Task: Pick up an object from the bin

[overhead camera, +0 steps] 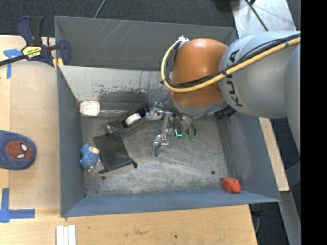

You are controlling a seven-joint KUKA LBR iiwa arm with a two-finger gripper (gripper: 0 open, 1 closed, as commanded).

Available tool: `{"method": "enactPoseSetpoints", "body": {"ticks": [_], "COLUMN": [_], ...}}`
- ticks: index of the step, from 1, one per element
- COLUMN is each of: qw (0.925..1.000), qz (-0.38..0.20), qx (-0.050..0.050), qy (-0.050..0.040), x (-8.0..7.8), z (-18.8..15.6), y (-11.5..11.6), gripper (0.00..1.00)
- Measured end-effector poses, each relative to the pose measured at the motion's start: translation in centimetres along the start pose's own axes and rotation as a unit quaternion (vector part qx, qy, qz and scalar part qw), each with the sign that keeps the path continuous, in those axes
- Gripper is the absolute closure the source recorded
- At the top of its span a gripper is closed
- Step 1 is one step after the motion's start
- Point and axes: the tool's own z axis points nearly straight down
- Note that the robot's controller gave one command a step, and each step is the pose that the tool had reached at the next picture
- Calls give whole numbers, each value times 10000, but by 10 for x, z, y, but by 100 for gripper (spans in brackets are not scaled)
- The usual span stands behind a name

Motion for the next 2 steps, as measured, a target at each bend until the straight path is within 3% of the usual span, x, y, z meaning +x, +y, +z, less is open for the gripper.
{"method": "enactPoseSetpoints", "body": {"ticks": [1,2], "qw": [9848,9812], "qz": [1730,1918], "qx": [-43,-56], "qy": [-160,-194], "x": [-35,-39], "z": [15,18], "y": [15,18], "gripper": [0,0]}}
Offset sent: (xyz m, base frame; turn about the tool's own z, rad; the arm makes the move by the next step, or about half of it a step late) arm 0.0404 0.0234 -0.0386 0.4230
